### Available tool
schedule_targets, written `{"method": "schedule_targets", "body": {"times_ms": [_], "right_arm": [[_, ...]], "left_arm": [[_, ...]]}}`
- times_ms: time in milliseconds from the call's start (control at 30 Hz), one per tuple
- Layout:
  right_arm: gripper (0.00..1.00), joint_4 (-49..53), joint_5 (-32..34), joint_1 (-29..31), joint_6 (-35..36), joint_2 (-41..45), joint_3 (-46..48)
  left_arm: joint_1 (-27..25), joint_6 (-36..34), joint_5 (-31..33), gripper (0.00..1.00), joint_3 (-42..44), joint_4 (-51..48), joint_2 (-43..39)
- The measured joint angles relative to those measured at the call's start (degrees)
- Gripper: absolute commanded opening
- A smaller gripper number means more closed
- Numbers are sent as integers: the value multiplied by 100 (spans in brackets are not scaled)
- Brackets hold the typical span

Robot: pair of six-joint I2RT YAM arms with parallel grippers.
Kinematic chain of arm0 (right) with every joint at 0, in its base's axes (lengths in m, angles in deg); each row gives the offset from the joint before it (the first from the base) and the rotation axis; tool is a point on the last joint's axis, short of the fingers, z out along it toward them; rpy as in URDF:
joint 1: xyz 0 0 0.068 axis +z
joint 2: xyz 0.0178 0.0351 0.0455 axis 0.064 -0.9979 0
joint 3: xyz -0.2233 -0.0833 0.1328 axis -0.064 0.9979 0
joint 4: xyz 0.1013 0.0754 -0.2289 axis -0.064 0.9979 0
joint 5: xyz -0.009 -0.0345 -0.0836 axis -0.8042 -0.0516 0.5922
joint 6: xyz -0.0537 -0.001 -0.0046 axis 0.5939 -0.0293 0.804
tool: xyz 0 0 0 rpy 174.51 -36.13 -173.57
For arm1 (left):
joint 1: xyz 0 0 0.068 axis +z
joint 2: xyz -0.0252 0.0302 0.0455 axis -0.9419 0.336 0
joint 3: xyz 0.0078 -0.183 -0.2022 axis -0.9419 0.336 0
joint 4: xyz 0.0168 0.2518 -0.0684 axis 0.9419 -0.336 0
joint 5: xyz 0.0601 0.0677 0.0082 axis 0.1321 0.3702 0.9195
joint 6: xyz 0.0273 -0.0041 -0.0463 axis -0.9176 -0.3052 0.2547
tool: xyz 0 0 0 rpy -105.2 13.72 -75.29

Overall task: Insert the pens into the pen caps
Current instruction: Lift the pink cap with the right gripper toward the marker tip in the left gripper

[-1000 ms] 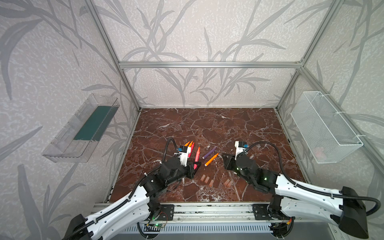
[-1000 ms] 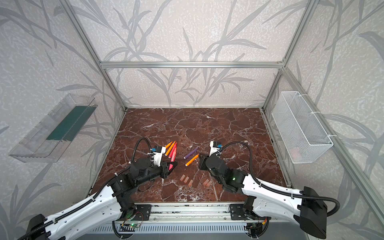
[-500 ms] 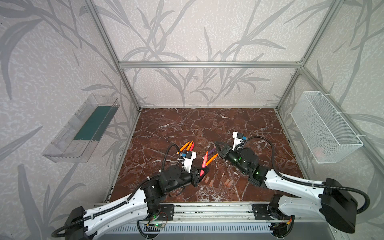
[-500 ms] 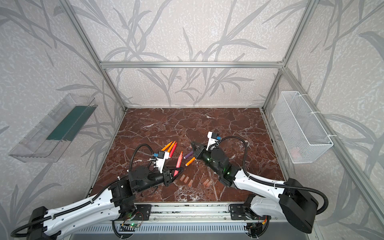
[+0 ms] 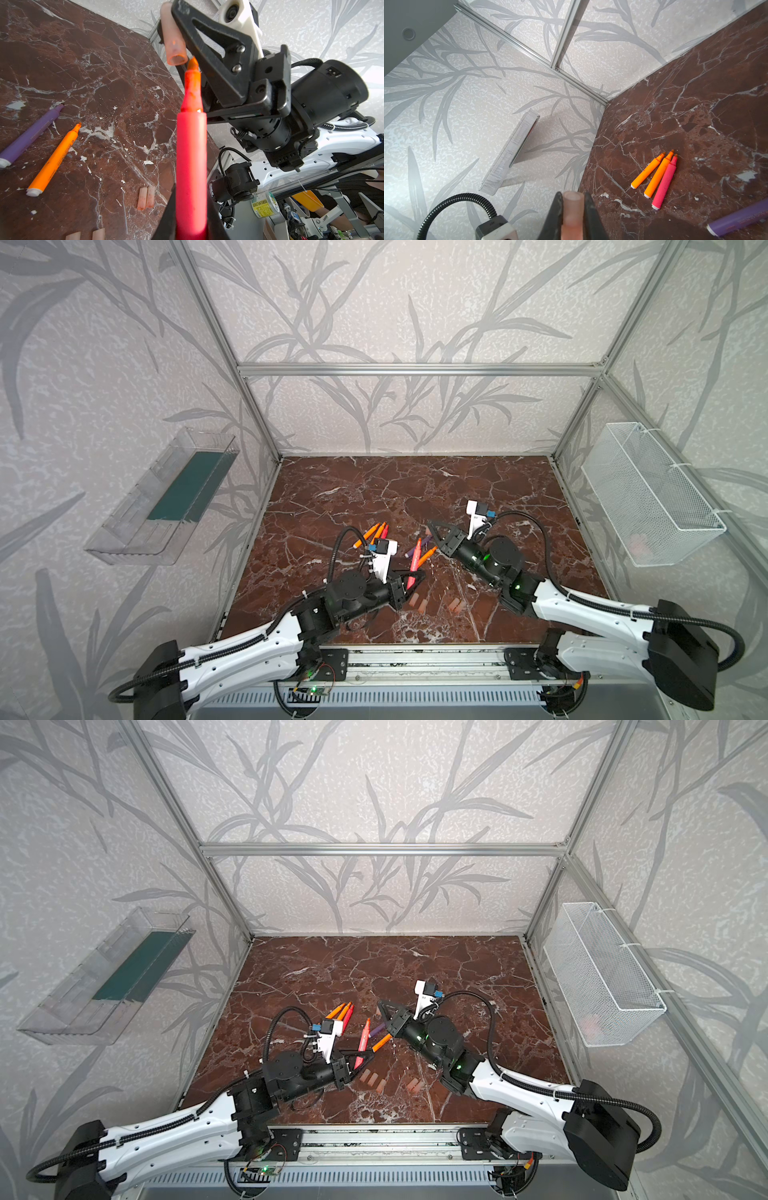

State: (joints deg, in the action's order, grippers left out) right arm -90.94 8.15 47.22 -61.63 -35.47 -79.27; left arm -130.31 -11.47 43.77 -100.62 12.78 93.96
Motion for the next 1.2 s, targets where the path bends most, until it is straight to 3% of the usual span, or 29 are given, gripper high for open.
{"method": "schedule_targets", "body": {"times_ms": [767, 1200], "right_arm": [[2, -614, -509, 70, -55, -509, -98], [1, -584, -588, 74, -39, -393, -175]], "left_arm": [[0, -2, 26, 0, 0, 109, 39], [0, -2, 127, 0, 42, 155, 35]]}}
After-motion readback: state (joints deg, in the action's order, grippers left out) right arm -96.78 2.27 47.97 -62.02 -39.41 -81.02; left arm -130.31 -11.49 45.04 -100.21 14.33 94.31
